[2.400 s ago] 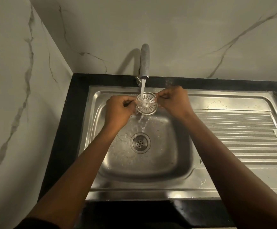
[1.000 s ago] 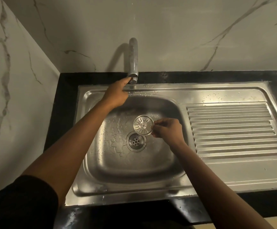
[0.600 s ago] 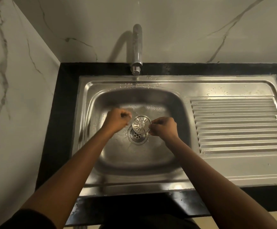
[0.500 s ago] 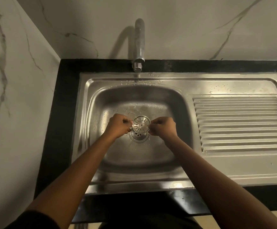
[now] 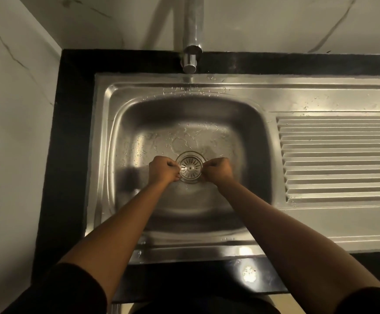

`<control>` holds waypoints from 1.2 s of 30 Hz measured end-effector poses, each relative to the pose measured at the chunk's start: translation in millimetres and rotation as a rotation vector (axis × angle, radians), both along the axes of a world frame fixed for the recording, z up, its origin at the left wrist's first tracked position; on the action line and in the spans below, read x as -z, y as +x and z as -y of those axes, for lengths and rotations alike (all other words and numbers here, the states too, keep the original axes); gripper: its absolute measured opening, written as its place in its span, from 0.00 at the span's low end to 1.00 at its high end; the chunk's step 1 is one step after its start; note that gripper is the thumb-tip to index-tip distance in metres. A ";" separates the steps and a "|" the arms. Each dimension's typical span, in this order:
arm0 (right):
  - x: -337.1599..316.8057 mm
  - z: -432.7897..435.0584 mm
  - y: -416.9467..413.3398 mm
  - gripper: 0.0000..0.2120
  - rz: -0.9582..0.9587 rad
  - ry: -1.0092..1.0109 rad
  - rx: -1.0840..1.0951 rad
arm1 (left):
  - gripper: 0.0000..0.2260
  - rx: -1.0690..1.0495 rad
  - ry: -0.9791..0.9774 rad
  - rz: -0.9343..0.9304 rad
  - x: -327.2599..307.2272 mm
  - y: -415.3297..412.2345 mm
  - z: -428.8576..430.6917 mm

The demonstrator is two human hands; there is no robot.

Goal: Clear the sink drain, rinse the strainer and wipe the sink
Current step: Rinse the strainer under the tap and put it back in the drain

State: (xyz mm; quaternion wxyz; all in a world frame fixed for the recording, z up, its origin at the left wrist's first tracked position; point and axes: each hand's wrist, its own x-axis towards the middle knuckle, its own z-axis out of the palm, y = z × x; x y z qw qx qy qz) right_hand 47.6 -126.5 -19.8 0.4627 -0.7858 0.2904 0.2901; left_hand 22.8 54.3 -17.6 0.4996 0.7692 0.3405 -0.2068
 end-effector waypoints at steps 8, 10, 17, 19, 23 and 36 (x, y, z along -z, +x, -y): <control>23.3 -3.3 6.4 0.08 0.008 -0.179 -0.062 | 0.08 -0.028 0.046 -0.047 26.6 6.4 9.0; 24.6 -4.0 6.2 0.08 0.035 -0.195 -0.077 | 0.11 -0.030 0.069 -0.045 30.6 7.1 10.2; 24.1 -5.3 7.8 0.10 0.117 -0.278 -0.190 | 0.09 -0.014 0.136 -0.029 30.8 8.3 14.0; 21.7 -3.8 7.9 0.10 0.120 -0.280 -0.239 | 0.11 -0.011 0.148 -0.025 27.5 7.3 12.8; 3.6 1.6 7.8 0.10 0.142 -0.255 -0.308 | 0.15 -0.025 0.118 0.025 11.2 4.5 10.0; -127.7 24.2 -43.0 0.06 0.384 0.023 -0.156 | 0.07 0.042 -0.040 0.306 -95.8 -31.4 12.7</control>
